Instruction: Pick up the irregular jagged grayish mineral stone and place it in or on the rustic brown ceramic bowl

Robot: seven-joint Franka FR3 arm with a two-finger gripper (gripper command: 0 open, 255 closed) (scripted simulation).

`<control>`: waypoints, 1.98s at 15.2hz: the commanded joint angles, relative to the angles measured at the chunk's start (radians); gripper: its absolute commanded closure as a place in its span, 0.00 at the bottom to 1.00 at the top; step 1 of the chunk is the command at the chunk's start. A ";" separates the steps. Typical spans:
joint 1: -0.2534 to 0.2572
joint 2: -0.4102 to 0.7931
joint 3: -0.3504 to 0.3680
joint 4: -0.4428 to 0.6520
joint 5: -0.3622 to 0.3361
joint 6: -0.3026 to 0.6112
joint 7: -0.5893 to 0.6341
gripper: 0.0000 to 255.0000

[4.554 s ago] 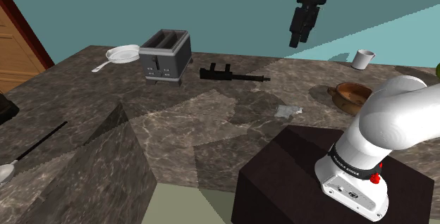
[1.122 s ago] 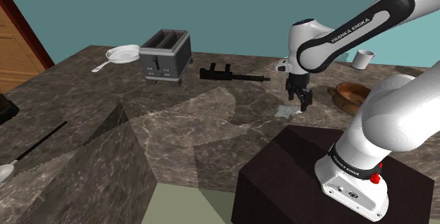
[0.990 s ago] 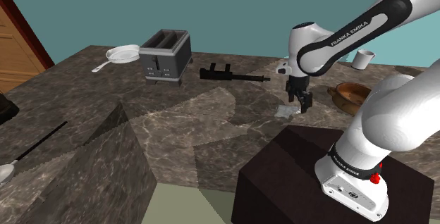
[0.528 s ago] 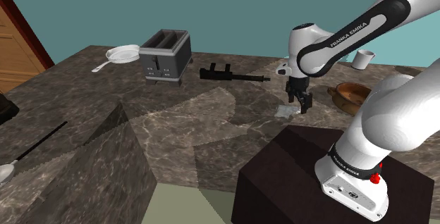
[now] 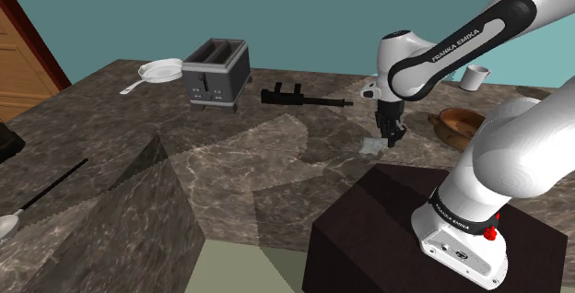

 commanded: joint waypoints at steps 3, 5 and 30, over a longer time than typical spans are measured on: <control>-0.002 -0.020 0.005 0.003 0.002 -0.023 -0.001 1.00; -0.004 -0.057 0.014 0.011 0.008 -0.067 -0.004 1.00; 0.001 -0.334 0.128 0.202 0.103 -0.532 -0.041 1.00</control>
